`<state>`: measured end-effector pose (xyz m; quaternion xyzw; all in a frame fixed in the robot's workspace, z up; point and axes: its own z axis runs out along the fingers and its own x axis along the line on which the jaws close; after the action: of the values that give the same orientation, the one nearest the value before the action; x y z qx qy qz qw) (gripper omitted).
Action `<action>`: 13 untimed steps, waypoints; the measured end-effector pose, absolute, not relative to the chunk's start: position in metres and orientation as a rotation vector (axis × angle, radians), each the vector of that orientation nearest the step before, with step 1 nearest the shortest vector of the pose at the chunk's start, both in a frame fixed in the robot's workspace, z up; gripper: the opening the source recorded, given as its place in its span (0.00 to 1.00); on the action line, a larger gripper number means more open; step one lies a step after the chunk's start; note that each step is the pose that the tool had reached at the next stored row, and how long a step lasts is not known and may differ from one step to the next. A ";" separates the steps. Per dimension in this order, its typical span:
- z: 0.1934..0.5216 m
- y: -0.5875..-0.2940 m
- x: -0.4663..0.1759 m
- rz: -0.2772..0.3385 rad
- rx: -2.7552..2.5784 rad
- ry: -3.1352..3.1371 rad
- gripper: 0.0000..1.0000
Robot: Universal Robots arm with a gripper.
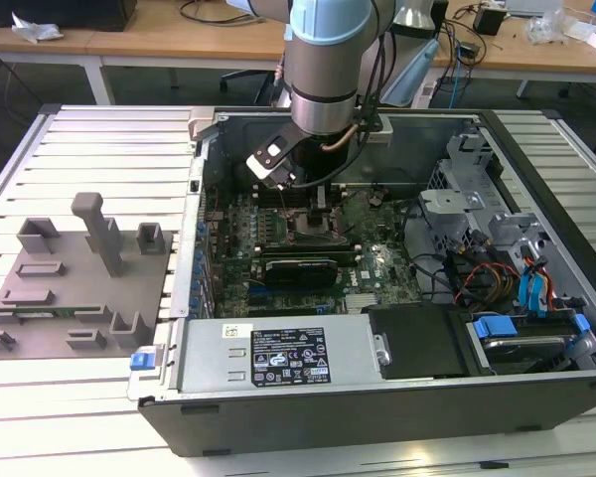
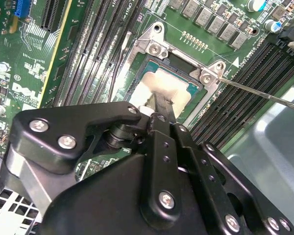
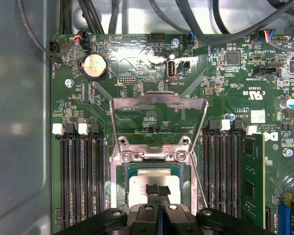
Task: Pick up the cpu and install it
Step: 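Place the cpu into insertion slot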
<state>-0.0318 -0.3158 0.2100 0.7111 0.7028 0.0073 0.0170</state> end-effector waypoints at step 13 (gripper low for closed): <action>0.205 -0.316 -0.032 0.022 2.210 2.184 0.11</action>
<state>-0.0323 -0.3158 0.2046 0.7111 0.7029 0.0070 0.0171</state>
